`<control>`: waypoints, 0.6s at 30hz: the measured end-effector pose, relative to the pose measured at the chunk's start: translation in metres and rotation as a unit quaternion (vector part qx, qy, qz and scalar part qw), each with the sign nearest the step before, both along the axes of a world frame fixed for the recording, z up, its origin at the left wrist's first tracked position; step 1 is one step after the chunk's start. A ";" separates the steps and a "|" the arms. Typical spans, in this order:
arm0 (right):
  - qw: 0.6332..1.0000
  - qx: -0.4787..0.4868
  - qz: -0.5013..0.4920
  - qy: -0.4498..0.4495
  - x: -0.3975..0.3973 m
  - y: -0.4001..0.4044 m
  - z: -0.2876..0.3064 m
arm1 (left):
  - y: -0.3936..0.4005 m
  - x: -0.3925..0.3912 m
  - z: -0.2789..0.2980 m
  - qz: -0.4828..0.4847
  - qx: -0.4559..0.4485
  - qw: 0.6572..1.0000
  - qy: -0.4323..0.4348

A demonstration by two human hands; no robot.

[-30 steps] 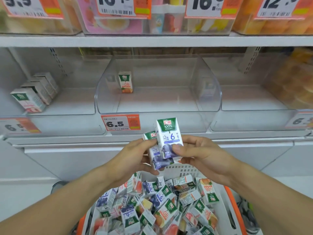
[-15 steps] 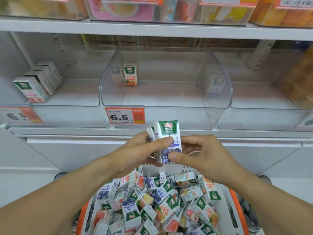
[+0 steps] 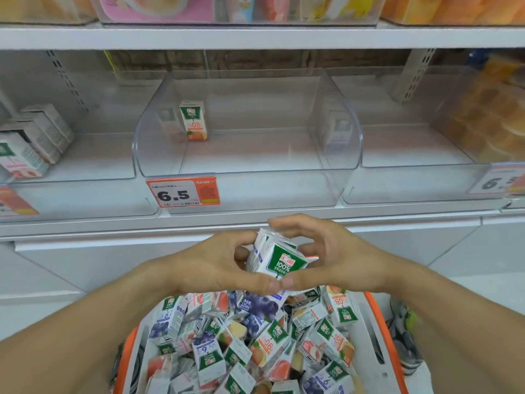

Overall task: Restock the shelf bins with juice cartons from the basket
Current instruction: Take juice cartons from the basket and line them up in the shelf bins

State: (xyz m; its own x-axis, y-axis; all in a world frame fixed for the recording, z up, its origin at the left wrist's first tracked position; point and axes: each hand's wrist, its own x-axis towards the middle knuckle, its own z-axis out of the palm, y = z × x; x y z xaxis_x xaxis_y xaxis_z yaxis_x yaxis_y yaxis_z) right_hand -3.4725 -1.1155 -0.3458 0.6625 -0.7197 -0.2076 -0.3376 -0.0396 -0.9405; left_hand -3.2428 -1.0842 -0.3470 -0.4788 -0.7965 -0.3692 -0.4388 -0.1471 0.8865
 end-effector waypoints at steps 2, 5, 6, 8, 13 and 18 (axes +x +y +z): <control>1.000 -0.012 -0.017 -0.008 0.000 -0.001 -0.002 | 0.000 -0.002 -0.003 -0.001 0.003 1.000 0.003; 0.993 -0.026 -0.096 -0.057 -0.006 -0.005 -0.001 | -0.004 -0.012 -0.005 0.092 0.006 0.994 0.050; 0.989 -0.027 -0.123 -0.078 -0.009 -0.007 0.001 | -0.005 -0.017 -0.005 0.132 -0.003 0.988 0.077; 0.979 -0.028 -0.159 -0.124 -0.017 -0.008 0.004 | -0.008 -0.029 -0.004 0.191 -0.047 0.974 0.109; 0.943 -0.106 -0.219 -0.226 -0.052 -0.006 0.019 | -0.018 -0.054 0.001 0.192 -0.227 0.944 0.146; 0.880 -0.230 -0.312 -0.274 -0.104 -0.026 0.065 | -0.045 -0.056 0.008 0.211 -0.557 0.801 -0.059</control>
State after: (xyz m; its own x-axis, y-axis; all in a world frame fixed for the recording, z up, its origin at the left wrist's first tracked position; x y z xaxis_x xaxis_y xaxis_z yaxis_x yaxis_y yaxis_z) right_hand -3.5761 -1.1412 -0.2804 0.0182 -0.9032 0.4288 0.0714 -0.4266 -0.9016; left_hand -3.2992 -1.1292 -0.3391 -0.0941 -0.7447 0.6608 -0.6493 0.5490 0.5263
